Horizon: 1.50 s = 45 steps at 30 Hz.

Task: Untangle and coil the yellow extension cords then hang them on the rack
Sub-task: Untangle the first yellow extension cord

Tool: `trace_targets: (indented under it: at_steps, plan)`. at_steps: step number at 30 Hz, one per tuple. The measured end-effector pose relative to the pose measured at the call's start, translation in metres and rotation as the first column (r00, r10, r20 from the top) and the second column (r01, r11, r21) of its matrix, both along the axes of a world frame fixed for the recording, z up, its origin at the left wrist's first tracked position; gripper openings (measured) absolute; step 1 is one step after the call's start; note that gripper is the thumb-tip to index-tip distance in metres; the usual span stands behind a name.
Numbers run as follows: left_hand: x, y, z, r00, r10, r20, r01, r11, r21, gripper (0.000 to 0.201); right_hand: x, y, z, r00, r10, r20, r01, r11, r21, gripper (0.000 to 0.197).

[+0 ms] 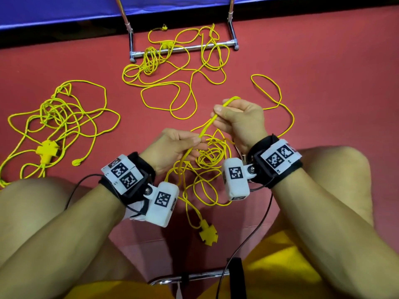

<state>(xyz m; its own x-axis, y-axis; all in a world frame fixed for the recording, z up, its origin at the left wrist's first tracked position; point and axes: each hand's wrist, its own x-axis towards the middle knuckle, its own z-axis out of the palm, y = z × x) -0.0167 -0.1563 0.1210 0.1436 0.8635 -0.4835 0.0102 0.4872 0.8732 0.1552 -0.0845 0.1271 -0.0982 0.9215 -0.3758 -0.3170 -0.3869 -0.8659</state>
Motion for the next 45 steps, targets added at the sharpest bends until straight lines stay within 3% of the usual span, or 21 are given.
trace_targets:
  at_steps: [4, 10, 14, 19, 21, 25, 26, 29, 30, 32, 35, 38, 41, 43, 45]
  plan:
    - [-0.001, 0.002, -0.009, 0.956, 0.103, -0.273, -0.057, 0.984, 0.17, 0.015, -0.004, 0.002, -0.008, 0.989, -0.108, 0.101, 0.112, 0.993, -0.031, 0.032]
    - [0.0, 0.001, -0.008, 0.822, 0.276, -0.498, -0.073, 0.918, 0.389, 0.013, -0.005, 0.003, -0.017, 0.981, -0.145, 0.13, 0.16, 0.981, -0.109, 0.044]
    - [0.0, -0.001, -0.006, 0.81, 0.374, -0.451, -0.141, 0.872, 0.469, 0.026, -0.007, 0.002, -0.024, 0.982, -0.154, 0.11, 0.175, 0.961, -0.213, 0.071]
    - [0.009, -0.011, 0.0, 0.841, 0.4, -0.365, -0.151, 0.82, 0.551, 0.02, -0.007, 0.0, -0.032, 0.995, 0.054, 0.083, -0.018, 0.925, -0.379, 0.036]
    - [0.013, -0.014, 0.001, 0.862, 0.385, -0.33, -0.145, 0.811, 0.567, 0.02, -0.006, 0.001, -0.031, 0.998, 0.056, 0.005, -0.049, 0.906, -0.42, 0.041]
    - [0.008, -0.014, -0.005, 0.876, 0.341, -0.34, -0.142, 0.858, 0.493, 0.022, -0.001, 0.003, -0.021, 0.999, 0.025, -0.043, -0.041, 0.905, -0.424, 0.014]
    - [0.007, -0.013, -0.007, 0.881, 0.323, -0.346, -0.142, 0.878, 0.457, 0.02, -0.001, 0.002, -0.018, 0.999, 0.011, -0.049, -0.03, 0.91, -0.413, 0.017]
    - [0.007, -0.011, -0.008, 0.93, 0.244, -0.276, -0.151, 0.935, 0.32, 0.005, -0.007, 0.001, -0.016, 0.998, -0.042, -0.044, 0.026, 0.944, -0.33, 0.055]
    - [0.007, -0.011, -0.009, 0.934, 0.216, -0.286, -0.133, 0.95, 0.283, 0.01, -0.009, 0.001, -0.015, 0.998, -0.05, -0.039, 0.036, 0.953, -0.3, 0.061]
    - [0.005, -0.009, -0.012, 0.936, 0.135, -0.325, -0.071, 0.977, 0.202, 0.02, -0.011, 0.004, -0.015, 0.998, -0.041, -0.044, 0.028, 0.963, -0.267, 0.052]
    - [0.004, -0.01, -0.01, 0.976, 0.038, -0.213, -0.036, 0.999, 0.01, 0.021, -0.008, 0.009, -0.012, 0.995, -0.028, -0.098, 0.002, 0.965, -0.262, 0.007]
    - [0.004, -0.011, -0.007, 0.999, 0.011, -0.051, -0.018, 0.991, -0.133, 0.017, -0.006, 0.013, -0.011, 0.98, -0.092, -0.178, 0.044, 0.966, -0.256, 0.02]
    - [0.001, -0.01, -0.008, 0.998, 0.003, -0.058, -0.01, 0.994, -0.112, 0.012, -0.005, 0.013, -0.011, 0.953, -0.198, -0.231, 0.137, 0.957, -0.257, 0.037]
    - [0.0, -0.008, -0.009, 0.989, 0.049, -0.137, -0.054, 0.998, -0.033, 0.01, -0.001, 0.016, -0.011, 0.934, -0.256, -0.25, 0.186, 0.944, -0.271, 0.053]
    - [-0.002, -0.008, -0.01, 0.961, 0.093, -0.261, -0.083, 0.995, 0.05, 0.009, 0.002, 0.017, -0.009, 0.928, -0.257, -0.268, 0.181, 0.943, -0.278, 0.053]
